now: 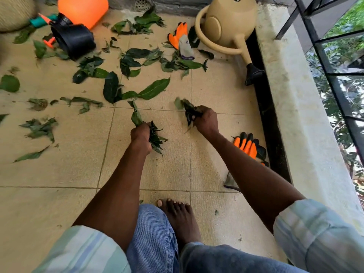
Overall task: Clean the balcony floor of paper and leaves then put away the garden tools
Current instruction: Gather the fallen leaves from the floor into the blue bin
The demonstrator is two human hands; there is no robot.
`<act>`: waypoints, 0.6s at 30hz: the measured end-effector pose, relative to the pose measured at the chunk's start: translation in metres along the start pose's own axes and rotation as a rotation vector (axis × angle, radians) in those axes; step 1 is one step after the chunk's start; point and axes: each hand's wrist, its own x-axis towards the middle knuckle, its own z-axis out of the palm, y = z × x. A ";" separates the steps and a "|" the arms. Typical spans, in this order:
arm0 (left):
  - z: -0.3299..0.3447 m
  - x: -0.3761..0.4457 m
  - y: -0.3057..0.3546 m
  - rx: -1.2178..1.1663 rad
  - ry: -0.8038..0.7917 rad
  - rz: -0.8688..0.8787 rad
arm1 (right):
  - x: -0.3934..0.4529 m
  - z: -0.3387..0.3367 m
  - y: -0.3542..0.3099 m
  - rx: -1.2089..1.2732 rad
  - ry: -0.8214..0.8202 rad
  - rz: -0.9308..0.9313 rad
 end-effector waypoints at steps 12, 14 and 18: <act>-0.022 -0.108 0.090 -0.571 -0.021 -0.021 | -0.003 0.005 -0.150 0.582 -0.202 0.603; -0.030 -0.150 0.129 -0.665 0.012 0.001 | -0.015 -0.016 -0.197 0.558 -0.217 0.665; -0.039 -0.254 0.224 -0.955 -0.059 0.102 | -0.063 -0.065 -0.304 0.694 -0.304 0.821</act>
